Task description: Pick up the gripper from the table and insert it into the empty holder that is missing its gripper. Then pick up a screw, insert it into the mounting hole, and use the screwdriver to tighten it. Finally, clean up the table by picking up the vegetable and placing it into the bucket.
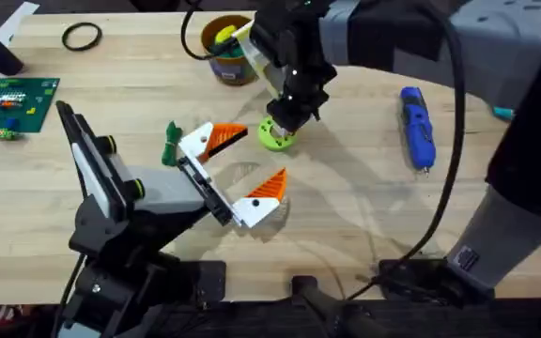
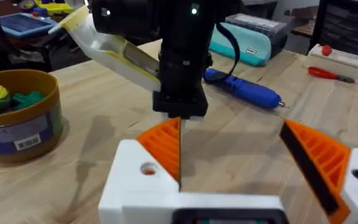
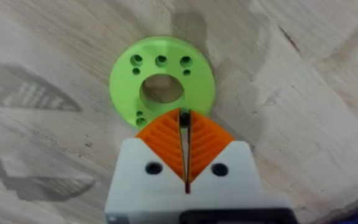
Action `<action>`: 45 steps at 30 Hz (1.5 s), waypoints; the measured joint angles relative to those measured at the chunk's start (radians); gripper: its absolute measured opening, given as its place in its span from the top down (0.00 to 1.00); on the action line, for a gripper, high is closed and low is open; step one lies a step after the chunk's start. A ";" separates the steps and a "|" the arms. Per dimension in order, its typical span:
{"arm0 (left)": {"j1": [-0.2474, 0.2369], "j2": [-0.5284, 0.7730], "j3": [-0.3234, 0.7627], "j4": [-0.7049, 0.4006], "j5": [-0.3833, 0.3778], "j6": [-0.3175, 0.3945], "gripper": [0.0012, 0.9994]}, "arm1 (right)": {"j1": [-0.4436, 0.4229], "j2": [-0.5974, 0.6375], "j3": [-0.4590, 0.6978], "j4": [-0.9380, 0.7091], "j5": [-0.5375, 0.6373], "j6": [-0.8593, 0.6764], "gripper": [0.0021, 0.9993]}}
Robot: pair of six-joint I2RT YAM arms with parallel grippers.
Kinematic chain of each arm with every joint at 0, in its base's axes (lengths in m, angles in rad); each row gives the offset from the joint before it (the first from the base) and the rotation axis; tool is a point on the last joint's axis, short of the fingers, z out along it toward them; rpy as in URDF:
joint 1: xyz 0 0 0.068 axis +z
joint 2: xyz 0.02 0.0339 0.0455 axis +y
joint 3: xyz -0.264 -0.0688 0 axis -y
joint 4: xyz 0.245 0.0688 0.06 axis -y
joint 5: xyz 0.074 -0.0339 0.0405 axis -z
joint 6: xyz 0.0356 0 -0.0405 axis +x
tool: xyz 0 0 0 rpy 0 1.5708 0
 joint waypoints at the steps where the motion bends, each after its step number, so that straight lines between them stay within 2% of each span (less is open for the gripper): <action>1: 0.000 0.000 0.000 0.000 0.000 0.000 0.02 | 0.000 0.000 0.000 0.000 0.000 0.000 1.00; 11: 0.000 0.000 0.000 0.000 0.000 0.000 0.02 | 0.000 -0.005 0.011 -0.008 0.000 0.000 1.00; 17: 0.000 0.000 0.000 0.000 0.000 0.000 0.02 | 0.000 -0.072 0.067 -0.051 0.000 0.000 1.00; 25: 0.000 0.000 0.000 0.000 0.000 0.000 0.02 | -0.024 -0.185 0.187 -0.137 0.000 0.000 1.00; 32: 0.000 0.000 0.000 0.000 0.000 0.000 0.02 | -0.049 -0.233 0.409 -0.298 0.000 -0.002 1.00; 38: 0.000 0.000 0.000 0.000 0.000 0.000 0.02 | -0.006 -0.248 0.557 -0.369 0.001 -0.004 1.00; 45: 0.000 0.000 0.000 0.000 0.000 0.000 0.02 | 0.114 -0.236 0.581 -0.356 -0.051 -0.023 1.00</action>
